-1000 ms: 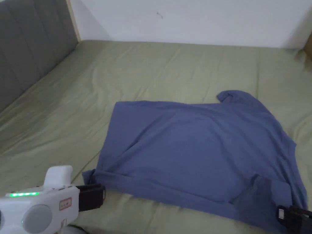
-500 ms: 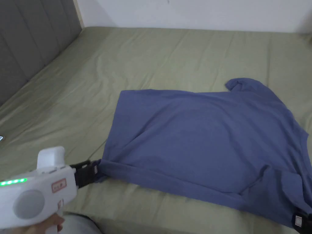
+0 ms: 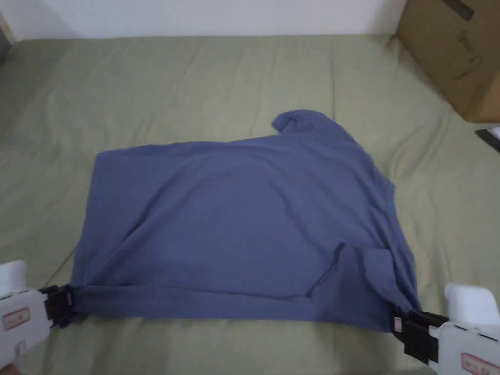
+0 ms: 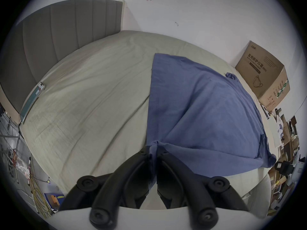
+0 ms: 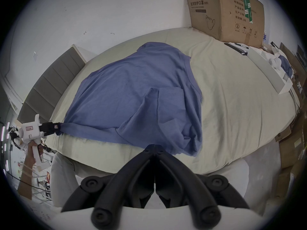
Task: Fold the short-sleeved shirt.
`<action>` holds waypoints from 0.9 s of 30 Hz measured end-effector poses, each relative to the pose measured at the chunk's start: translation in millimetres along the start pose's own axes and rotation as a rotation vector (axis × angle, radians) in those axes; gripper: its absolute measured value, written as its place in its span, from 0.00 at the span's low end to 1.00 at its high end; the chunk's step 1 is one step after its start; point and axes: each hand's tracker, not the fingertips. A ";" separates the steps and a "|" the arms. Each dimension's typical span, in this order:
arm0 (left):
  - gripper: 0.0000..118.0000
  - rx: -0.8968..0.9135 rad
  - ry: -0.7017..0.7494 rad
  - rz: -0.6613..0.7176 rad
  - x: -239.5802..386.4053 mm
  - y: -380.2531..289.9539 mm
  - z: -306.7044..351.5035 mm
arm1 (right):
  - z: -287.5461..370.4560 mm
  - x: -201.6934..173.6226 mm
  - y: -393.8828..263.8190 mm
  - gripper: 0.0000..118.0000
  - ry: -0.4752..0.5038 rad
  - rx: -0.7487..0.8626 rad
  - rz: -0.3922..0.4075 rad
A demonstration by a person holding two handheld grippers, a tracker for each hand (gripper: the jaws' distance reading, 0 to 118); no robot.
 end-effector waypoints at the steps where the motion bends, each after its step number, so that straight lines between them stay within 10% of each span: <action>1: 0.04 0.000 -0.006 0.005 0.5 1.7 5.4 | -1.2 -0.5 3.4 0.47 -0.032 0.007 0.029; 2: 0.04 -0.007 -0.016 0.011 0.9 3.3 7.7 | -2.6 -1.0 6.2 0.69 -0.061 0.014 0.056; 5: 0.04 0.002 -0.024 0.018 2.0 4.1 15.2 | -12.5 -3.3 16.5 0.91 -0.145 0.010 0.143; 9: 0.04 -0.005 -0.012 -0.013 6.5 0.9 20.4 | -34.5 3.5 26.6 0.89 -0.193 0.009 0.195; 11: 0.04 -0.013 0.001 -0.029 8.9 -0.7 21.3 | -46.4 3.0 26.6 0.67 -0.188 -0.058 0.248; 13: 0.04 -0.019 0.005 -0.032 6.4 -2.0 21.6 | -53.2 -5.1 20.6 0.11 -0.222 -0.062 0.313; 14: 0.04 -0.019 0.004 -0.027 5.0 -2.7 22.5 | -55.7 -6.6 18.1 0.04 -0.234 -0.062 0.326; 27: 0.04 0.023 -0.011 -0.052 10.1 53.5 32.2 | -27.3 12.9 114.0 0.03 -0.176 0.101 0.173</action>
